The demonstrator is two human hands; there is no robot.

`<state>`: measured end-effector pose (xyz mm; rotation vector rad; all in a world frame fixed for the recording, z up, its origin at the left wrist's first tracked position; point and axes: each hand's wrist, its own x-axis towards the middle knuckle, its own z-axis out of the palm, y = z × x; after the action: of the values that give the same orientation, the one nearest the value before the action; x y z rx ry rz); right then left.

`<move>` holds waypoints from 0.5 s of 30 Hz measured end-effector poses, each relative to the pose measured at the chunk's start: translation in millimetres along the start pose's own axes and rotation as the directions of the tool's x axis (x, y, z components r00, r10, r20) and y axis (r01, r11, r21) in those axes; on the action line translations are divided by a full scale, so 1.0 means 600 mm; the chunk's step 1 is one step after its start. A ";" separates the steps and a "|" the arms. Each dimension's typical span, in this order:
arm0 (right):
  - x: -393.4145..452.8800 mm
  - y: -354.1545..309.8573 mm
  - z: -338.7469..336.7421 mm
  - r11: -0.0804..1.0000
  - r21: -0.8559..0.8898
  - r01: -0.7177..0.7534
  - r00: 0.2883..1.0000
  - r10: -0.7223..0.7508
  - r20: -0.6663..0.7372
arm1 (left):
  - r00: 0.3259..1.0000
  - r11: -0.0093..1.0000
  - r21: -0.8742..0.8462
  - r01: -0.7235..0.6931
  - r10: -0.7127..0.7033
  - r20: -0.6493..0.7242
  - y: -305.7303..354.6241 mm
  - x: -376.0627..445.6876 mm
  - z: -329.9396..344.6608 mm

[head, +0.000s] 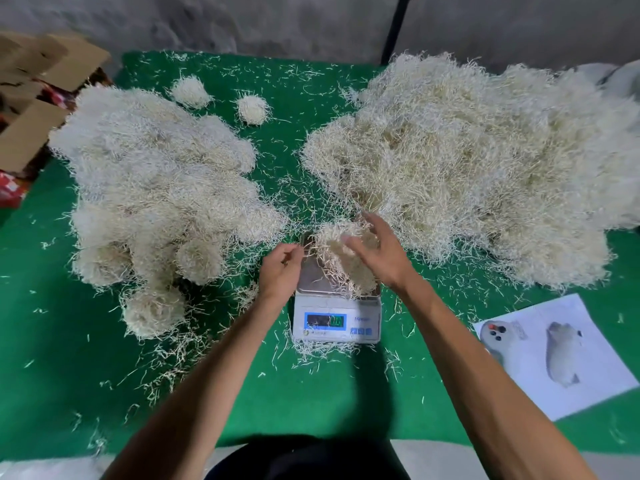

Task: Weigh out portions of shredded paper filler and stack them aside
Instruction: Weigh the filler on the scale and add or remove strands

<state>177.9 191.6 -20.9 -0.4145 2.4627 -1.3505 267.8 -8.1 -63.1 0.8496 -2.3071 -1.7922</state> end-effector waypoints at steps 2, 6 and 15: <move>-0.007 -0.005 -0.001 0.999 0.045 -0.021 0.991 0.026 -0.133 | 1.000 0.999 -0.032 -0.010 0.010 -0.004 0.000 -0.007 -0.001; -0.015 0.002 -0.003 0.999 0.000 -0.051 0.955 0.049 -0.294 | 0.999 0.997 -0.074 -0.024 0.027 0.035 0.009 -0.016 -0.003; -0.030 0.028 0.001 0.994 0.022 -0.110 0.930 0.111 -0.351 | 0.994 0.993 -0.102 -0.054 0.063 0.092 0.014 -0.024 0.001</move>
<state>192.9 206.7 -33.1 -0.0287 2.7185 -1.4881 276.5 0.7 -52.1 0.6886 -2.2508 -1.9439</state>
